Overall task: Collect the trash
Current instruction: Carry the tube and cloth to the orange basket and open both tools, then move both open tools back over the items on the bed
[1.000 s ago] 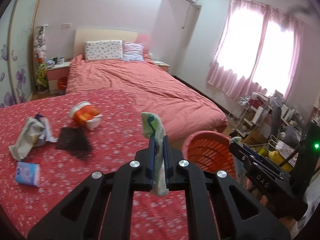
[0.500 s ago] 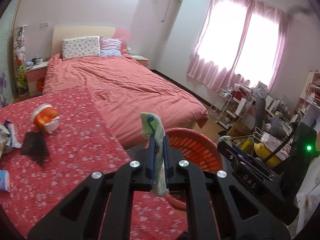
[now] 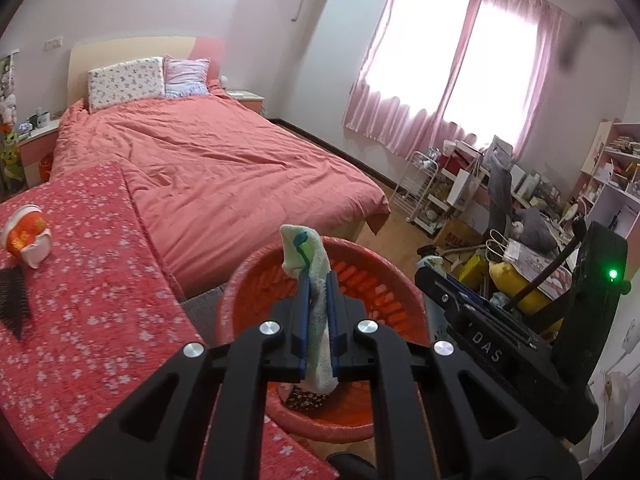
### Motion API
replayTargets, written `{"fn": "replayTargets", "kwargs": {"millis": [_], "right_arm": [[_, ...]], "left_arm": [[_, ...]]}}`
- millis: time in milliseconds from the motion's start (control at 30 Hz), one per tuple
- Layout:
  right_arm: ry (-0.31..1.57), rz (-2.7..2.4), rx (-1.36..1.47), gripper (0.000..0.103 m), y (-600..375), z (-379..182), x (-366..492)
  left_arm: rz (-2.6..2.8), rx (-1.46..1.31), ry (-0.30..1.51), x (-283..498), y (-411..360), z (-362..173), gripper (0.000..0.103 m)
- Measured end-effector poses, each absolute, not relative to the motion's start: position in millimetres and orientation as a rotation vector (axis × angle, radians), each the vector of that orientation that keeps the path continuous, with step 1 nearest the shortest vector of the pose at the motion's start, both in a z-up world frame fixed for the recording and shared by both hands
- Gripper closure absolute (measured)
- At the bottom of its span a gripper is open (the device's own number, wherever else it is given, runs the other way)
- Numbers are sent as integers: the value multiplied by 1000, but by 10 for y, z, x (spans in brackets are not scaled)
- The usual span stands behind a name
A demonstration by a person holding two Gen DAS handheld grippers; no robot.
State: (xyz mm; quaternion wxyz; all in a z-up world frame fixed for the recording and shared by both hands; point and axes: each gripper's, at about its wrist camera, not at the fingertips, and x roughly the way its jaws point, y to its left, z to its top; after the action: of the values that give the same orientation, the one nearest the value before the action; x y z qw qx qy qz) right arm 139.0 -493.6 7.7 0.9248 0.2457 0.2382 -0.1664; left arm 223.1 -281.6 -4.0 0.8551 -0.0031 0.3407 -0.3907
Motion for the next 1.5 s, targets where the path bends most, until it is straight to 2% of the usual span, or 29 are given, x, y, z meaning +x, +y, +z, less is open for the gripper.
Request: {"fn": "replayTargets", "kwargs": {"millis": [267,400,500,633,767,833,1133,1500], "right_arm": [[512,-344,562,74,-5052,-24,1430],[522,-345,585,70,-5114,-62,1429],[518,-365,579,58,-5121,-57,1395],[522,-398,550,57,-5078,-28,1352],[525,-425,502,57,-5018,29,1345],[522,-429,485,50,-4987,50,1349],[540,-356,397,50,-4553,102,1493],[586,-203,313,46,-3850,127,1699]], "left_arm": [[-841,9,768,2347,-3059,-227,92],[-800,11,790,2427,-3049,-325,70],[-760,13,803,2499,-2965,-376,69],[-700,29,807,2559,-2757,-413,64],[-627,69,782,2546,-2432,-411,58],[-587,83,769,2523,-2250,-399,54],[-377,102,763,2515,-1235,-440,47],[-43,-24,784,2629,220,-551,38]]}}
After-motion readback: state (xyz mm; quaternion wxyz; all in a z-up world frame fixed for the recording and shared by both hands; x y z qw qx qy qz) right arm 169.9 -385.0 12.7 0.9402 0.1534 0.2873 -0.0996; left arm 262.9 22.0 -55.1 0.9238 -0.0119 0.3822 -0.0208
